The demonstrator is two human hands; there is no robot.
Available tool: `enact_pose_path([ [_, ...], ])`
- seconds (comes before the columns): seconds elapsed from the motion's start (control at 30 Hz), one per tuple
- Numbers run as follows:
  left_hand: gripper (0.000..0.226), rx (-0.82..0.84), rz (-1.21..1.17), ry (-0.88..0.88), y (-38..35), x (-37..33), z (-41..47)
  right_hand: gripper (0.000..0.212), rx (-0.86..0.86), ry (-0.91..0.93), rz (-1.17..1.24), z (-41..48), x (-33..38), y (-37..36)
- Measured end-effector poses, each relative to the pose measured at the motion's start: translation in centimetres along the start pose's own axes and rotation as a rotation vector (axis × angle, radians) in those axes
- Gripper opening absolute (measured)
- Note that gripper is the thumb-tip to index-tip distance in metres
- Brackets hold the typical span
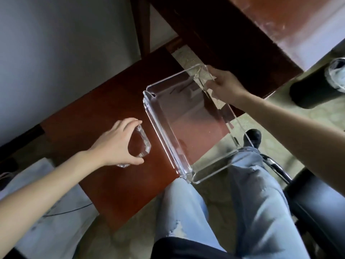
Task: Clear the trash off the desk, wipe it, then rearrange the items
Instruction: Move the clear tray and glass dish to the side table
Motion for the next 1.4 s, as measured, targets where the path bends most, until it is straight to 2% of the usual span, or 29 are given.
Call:
enact_pose_path([
  [0.23,0.117,0.002,0.043,0.004,-4.0,2.1,2.3,0.053,0.017,0.000,0.069,4.7,-3.0,-5.2],
  [0.37,0.119,-0.058,0.088,-0.012,-4.1,2.2,2.8,0.053,0.041,0.023,0.031,5.1,-3.5,-6.8],
  [0.57,0.131,0.023,0.181,-0.047,-4.3,2.2,2.2,0.078,0.132,0.094,-0.251,1.0,-4.8,-7.0],
  [0.7,0.126,0.005,0.228,-0.088,-4.4,2.1,2.1,0.065,0.063,0.153,-0.271,-1.1,-6.4,-6.9],
  [0.83,0.124,-0.021,0.212,-0.069,-4.4,2.3,2.1,0.068,0.055,0.188,-0.261,-0.6,-6.3,-7.3],
  [0.97,0.106,-0.027,0.215,-0.080,-3.5,1.3,1.1,0.059,0.034,0.235,-0.348,-1.4,-4.6,-6.7],
  [1.1,0.071,-0.097,0.132,-0.148,0.4,-2.0,-1.1,0.045,-0.012,0.501,-0.465,-4.8,0.1,-5.8],
  [1.23,0.057,-0.148,0.057,-0.223,4.6,-6.3,-3.2,0.042,0.210,0.651,-0.391,-8.5,4.8,-4.7],
  [1.4,0.052,-0.196,0.051,-0.264,10.3,-10.9,-4.6,0.038,0.282,0.705,-0.364,-11.8,9.3,0.1],
])
Point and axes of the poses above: each hand's wrist, its own z-axis towards the middle knuckle, its own y-axis out of the back of the hand, x = y × z, the point moved 9 cm from there along z, towards the middle knuckle, and after that the axes turned 1 degree about -z, right-handed, at the moved point
